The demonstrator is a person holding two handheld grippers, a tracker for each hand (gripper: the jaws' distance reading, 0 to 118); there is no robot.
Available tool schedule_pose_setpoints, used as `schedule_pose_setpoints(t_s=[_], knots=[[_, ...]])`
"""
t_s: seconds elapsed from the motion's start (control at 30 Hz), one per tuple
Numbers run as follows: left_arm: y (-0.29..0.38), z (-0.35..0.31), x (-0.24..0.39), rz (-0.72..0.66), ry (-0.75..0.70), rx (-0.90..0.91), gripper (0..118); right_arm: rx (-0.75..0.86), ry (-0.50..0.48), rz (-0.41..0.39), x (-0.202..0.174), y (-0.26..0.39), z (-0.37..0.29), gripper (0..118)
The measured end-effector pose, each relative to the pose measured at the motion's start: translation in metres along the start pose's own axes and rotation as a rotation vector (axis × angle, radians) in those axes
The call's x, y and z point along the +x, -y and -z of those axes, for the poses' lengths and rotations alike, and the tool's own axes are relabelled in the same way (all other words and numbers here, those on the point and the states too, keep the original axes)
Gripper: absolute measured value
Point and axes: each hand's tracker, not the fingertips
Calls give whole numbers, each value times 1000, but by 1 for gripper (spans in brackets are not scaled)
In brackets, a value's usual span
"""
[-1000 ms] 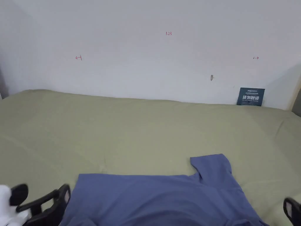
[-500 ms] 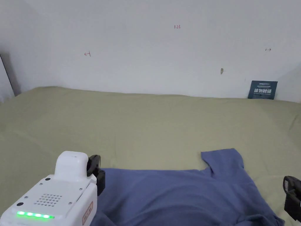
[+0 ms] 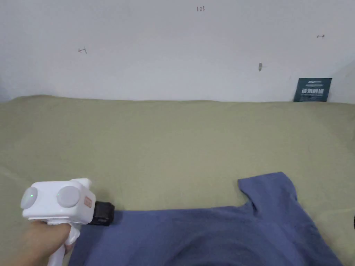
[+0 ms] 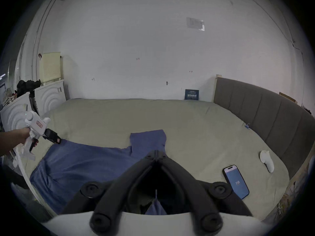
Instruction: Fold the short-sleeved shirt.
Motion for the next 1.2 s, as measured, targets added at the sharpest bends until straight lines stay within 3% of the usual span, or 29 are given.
schedule_pose_setpoints(t_s=[0.07, 0.1, 0.13, 0.17, 0.2, 0.23, 0.3, 0.33, 0.43, 0.57, 0.6, 0.63, 0.7, 0.73, 0.8, 0.83, 0.93, 0.97, 1.03, 1.1, 1.2], knots=[[3, 6, 0, -1, 37, 2, 97, -47, -8, -30, 11, -2, 24, 0], [7, 6, 2, 4, 49, 18, 76, -70, -8, -49, 17, -6, 40, 0], [12, -1, 10, 20, 32, 18, 39, -112, -11, -61, 21, -12, 56, 0], [18, -3, 16, 77, -32, 43, 22, -183, -42, -56, 27, -19, 78, 0], [22, -7, 19, 122, 20, 64, 13, -248, -62, -39, 33, -27, 102, 5], [24, -8, 22, 153, 37, 56, 5, -289, -68, -33, 37, -33, 123, 34], [31, -14, 31, 144, 16, 49, 5, -475, -102, 2, 51, -41, 184, 104], [30, -16, 29, 136, 24, 50, 5, -576, -133, -12, 52, -41, 208, 116], [19, -11, 17, 50, 73, 41, 4, -726, -143, -5, 48, -42, 265, 100], [20, -15, 12, 34, 96, 24, 4, -842, -98, 68, 39, -25, 309, 95], [20, -13, 11, 28, 102, 14, 4, -870, -65, 64, 37, -22, 315, 85], [19, -12, 11, 21, 104, 8, 4, -892, -61, 41, 36, -20, 317, 55], [11, -3, 3, 16, 110, -2, 4, -916, -9, -26, 19, -26, 288, 11], [11, -4, 3, 18, 112, -2, 3, -879, 7, -41, 16, -31, 279, 0], [14, -11, 8, 39, 117, 5, 3, -814, -42, 43, 9, -41, 258, 0], [15, -16, 8, 40, 118, 16, 3, -830, -30, 39, 8, -46, 256, 0], [12, -42, -1, 27, 186, 65, 3, -728, -45, -77, -5, -63, 214, 0], [12, -55, -3, 45, 203, 76, 3, -708, -66, -71, 9, -64, 229, 0], [18, -82, -6, 98, 201, 116, 3, -656, -115, -46, 14, -77, 200, 0], [34, -117, -11, 115, 216, 177, 3, -599, -154, -71, 21, -86, 164, 0], [49, -155, -28, 97, 267, 228, 3, -547, -160, -81, 34, -92, 114, 0]])
